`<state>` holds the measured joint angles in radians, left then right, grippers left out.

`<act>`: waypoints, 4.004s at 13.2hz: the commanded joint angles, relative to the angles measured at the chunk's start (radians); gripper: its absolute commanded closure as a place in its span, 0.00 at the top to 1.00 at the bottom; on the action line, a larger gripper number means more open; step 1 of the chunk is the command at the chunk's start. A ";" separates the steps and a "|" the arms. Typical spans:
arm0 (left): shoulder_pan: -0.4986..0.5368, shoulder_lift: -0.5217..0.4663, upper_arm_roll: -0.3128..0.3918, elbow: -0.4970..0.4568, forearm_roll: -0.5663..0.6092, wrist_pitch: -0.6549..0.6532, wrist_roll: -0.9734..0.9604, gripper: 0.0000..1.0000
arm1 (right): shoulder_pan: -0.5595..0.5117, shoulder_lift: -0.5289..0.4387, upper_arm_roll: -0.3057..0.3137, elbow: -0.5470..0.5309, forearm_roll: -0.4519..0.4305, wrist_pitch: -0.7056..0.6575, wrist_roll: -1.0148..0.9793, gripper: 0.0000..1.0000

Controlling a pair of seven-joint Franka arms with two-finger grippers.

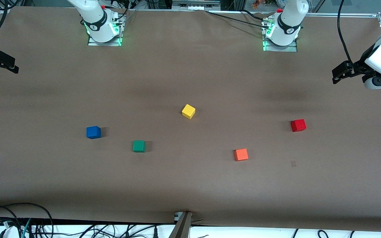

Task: Pass red block to right arm, stack on blue
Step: 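Move the left gripper toward the red cube, then lower the left gripper onto the red cube and grasp it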

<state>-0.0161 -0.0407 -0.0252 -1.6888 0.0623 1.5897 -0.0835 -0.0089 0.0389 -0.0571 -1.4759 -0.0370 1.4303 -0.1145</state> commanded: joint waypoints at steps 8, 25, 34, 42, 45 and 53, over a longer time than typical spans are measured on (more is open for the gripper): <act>-0.005 0.053 0.016 0.063 -0.015 -0.037 0.019 1.00 | -0.006 -0.010 0.005 -0.004 0.017 -0.002 0.001 1.00; 0.061 0.346 0.011 -0.277 -0.036 0.567 0.070 1.00 | -0.008 -0.010 0.006 -0.004 0.017 -0.002 0.001 1.00; 0.062 0.487 0.008 -0.411 -0.087 0.908 0.074 1.00 | -0.006 -0.010 0.006 -0.004 0.019 -0.002 -0.002 1.00; 0.073 0.521 0.010 -0.391 -0.085 0.903 0.178 0.00 | 0.018 0.027 0.010 -0.006 0.017 -0.001 -0.008 1.00; 0.085 0.481 0.010 -0.345 -0.085 0.862 0.311 0.00 | 0.040 0.088 0.010 -0.006 0.017 -0.001 -0.010 1.00; 0.097 0.456 -0.100 -0.063 -0.307 0.509 0.730 0.00 | 0.145 0.239 0.011 0.045 0.274 0.091 0.001 1.00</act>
<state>0.0747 0.4098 -0.0795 -1.8034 -0.1700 2.1491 0.5433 0.1404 0.2289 -0.0415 -1.4741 0.1294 1.5220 -0.1115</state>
